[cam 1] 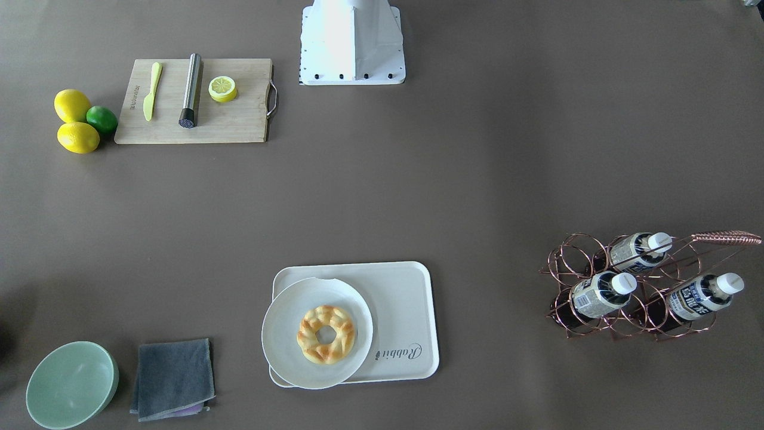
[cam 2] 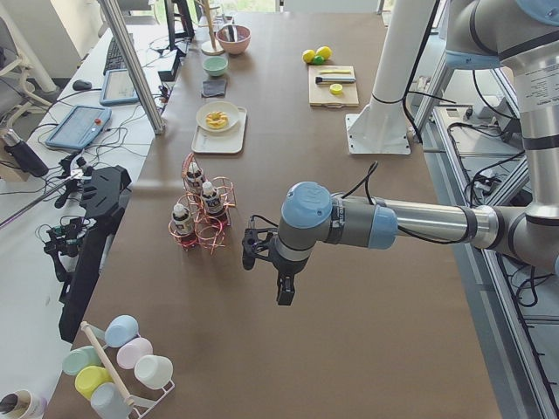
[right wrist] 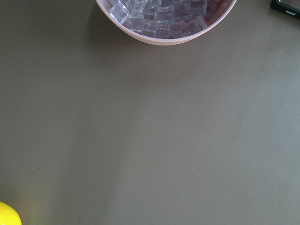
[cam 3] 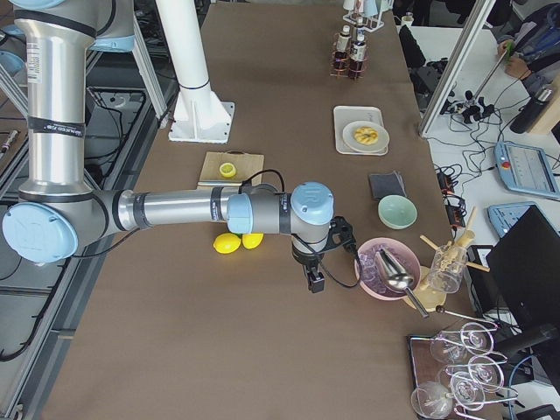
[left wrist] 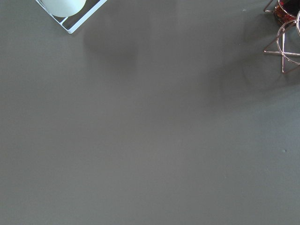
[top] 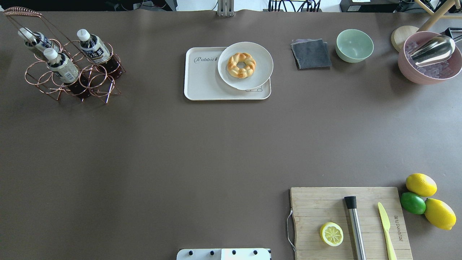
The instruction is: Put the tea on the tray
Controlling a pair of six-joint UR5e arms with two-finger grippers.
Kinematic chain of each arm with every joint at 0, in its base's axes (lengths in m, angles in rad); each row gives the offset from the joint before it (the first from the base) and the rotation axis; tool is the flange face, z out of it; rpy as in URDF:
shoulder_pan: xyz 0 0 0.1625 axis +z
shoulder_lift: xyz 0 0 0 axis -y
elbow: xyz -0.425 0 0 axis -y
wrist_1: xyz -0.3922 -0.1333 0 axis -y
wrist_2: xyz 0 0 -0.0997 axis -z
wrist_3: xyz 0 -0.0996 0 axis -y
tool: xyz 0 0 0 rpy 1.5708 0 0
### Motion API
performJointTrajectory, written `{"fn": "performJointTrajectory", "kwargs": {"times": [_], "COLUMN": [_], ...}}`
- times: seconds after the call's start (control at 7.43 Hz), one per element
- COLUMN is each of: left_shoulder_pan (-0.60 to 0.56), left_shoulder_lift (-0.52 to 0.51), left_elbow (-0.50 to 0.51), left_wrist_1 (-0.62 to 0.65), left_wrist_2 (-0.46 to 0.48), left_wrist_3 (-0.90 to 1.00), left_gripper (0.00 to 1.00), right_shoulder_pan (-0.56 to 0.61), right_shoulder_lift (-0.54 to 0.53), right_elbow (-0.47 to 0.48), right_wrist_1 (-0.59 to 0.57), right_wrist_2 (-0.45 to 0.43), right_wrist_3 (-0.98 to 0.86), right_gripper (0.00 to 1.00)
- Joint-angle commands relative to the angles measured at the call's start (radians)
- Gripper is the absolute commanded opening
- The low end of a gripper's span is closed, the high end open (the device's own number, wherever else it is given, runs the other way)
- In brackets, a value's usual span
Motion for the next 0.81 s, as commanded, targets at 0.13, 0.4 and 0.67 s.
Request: {"fn": "performJointTrajectory", "kwargs": {"times": [0.13, 0.4, 0.67], "left_shoulder_pan": [0.003, 0.005, 0.005], "left_shoulder_lift": [0.001, 0.001, 0.001], "left_elbow": [-0.002, -0.002, 0.0], "left_wrist_1": [-0.005, 0.001, 0.004], "left_wrist_2": [-0.006, -0.012, -0.015], "left_wrist_3": [0.002, -0.001, -0.007], "left_gripper": [0.97, 0.98, 0.98], "right_shoulder_pan": [0.02, 0.026, 0.029], "right_shoulder_lift": [-0.002, -0.002, -0.004], "right_elbow": [0.001, 0.001, 0.001], "right_wrist_1": [0.0, 0.0, 0.0], "right_wrist_2": [0.0, 0.0, 0.0], "right_wrist_3": [0.0, 0.0, 0.0], "right_gripper": [1.0, 1.0, 1.0]}}
